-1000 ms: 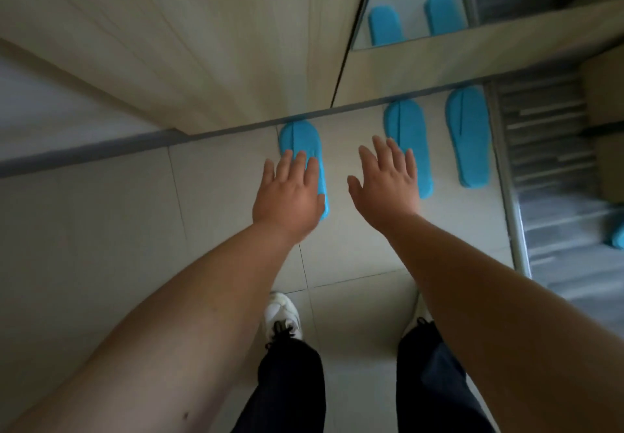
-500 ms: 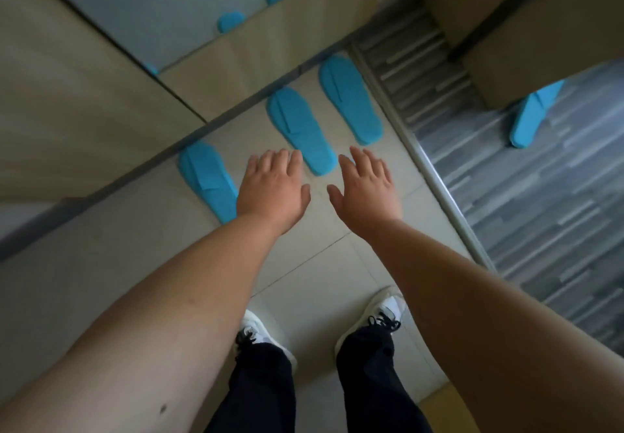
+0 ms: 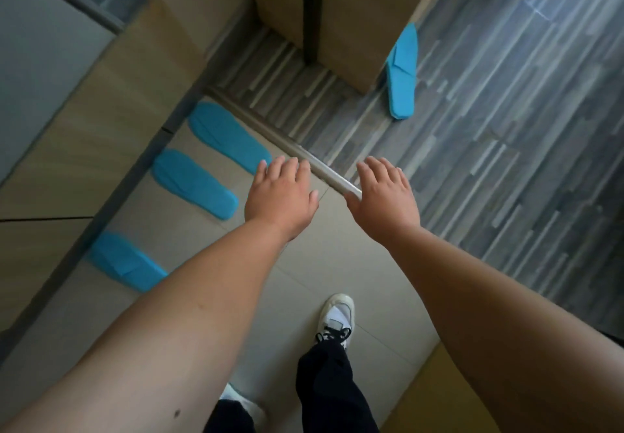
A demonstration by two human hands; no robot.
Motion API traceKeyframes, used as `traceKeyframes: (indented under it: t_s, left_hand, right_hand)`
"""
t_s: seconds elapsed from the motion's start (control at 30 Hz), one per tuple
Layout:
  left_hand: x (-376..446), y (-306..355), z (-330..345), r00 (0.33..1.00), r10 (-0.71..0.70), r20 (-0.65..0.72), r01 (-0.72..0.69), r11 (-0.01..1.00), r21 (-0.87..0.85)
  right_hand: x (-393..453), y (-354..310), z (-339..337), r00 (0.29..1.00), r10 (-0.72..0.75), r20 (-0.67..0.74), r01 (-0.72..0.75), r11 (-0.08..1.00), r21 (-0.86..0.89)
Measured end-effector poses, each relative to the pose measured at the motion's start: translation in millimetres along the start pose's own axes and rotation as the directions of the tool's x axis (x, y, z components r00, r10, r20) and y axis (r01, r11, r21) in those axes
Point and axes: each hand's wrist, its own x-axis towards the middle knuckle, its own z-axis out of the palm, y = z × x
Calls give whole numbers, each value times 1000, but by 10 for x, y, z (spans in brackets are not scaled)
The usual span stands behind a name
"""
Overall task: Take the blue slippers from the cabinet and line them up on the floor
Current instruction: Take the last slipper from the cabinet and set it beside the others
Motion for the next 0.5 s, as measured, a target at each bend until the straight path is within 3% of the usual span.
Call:
traceKeyframes:
  t_s: [0.5]
  left_hand:
    - [1052, 1083, -118, 985, 166, 44, -168, 984, 61]
  right_hand:
    - [477, 1297, -265, 986, 166, -5, -166, 985, 53]
